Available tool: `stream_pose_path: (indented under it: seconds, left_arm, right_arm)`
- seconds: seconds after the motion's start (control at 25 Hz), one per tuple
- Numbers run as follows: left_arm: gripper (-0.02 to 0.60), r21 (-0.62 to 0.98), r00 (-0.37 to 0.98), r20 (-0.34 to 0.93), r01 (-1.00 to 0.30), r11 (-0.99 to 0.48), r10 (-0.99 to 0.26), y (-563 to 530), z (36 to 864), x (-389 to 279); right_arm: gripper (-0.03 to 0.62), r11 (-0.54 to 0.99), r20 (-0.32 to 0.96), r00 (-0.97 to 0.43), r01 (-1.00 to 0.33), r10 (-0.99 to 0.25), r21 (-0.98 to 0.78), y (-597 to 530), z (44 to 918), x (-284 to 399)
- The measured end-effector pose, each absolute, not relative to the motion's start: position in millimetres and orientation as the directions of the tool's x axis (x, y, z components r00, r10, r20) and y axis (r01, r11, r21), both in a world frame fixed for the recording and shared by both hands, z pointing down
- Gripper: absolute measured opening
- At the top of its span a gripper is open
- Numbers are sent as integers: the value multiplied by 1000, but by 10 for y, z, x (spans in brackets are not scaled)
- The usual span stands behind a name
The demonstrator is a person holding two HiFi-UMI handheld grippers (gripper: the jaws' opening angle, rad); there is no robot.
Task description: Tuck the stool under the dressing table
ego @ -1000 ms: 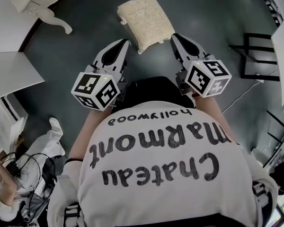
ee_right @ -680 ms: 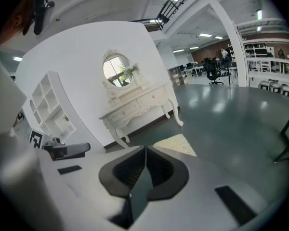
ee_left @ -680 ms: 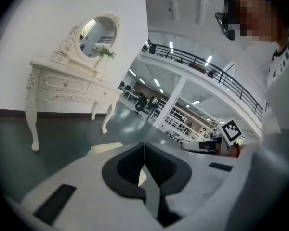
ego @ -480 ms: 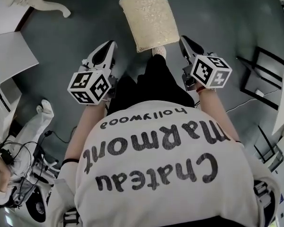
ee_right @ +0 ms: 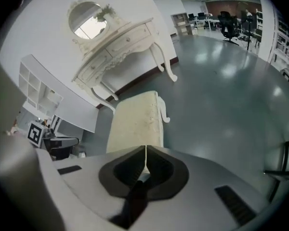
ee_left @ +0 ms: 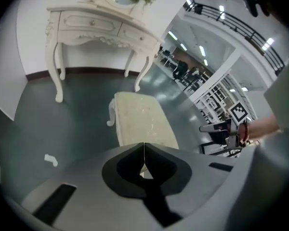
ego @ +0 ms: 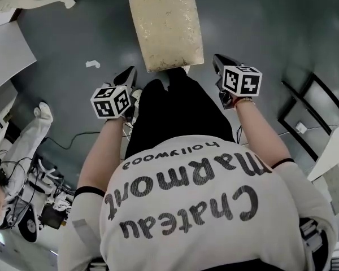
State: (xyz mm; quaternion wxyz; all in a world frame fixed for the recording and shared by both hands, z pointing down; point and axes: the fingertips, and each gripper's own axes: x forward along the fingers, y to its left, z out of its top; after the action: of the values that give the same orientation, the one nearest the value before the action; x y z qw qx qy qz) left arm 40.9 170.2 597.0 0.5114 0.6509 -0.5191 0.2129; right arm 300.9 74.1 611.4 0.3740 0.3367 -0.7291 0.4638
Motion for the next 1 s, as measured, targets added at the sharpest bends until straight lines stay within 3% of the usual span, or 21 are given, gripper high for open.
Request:
stream_pose_path:
  seconds: [0.12, 0.24, 0.28, 0.36, 0.4, 0.6, 1.0]
  left_arm:
    - [25, 435, 360, 873, -880, 191, -329, 1950, 6371, 386]
    - [26, 454, 388, 879, -857, 242, -277, 2003, 6560, 450]
    - [59, 474, 410, 872, -844, 250, -268, 2004, 6598, 506]
    - [269, 514, 457, 854, -816, 265, -247, 1992, 6690, 628]
    - [282, 528, 479, 847, -808, 263, -230, 1994, 6742, 687]
    - [285, 531, 521, 847, -827, 181, -103, 2101, 7024, 840]
    - [286, 532, 522, 847, -823, 199, -104, 1765, 7331, 895]
  right_arm:
    - [26, 362, 885, -460, -838, -69, -408, 758, 6525, 3142]
    - [26, 340, 877, -479, -832, -43, -438, 755, 6796, 3207]
    - [27, 332, 862, -505, -820, -34, -467, 770, 6845, 3199]
    - [28, 336, 834, -551, -786, -3, -518, 804, 6937, 3155]
    - [28, 349, 831, -555, -776, 15, -525, 825, 6996, 3146]
    - [28, 356, 836, -545, -770, 63, -529, 948, 7235, 3103]
    - [28, 346, 780, -608, -707, 145, -616, 1049, 7275, 2971]
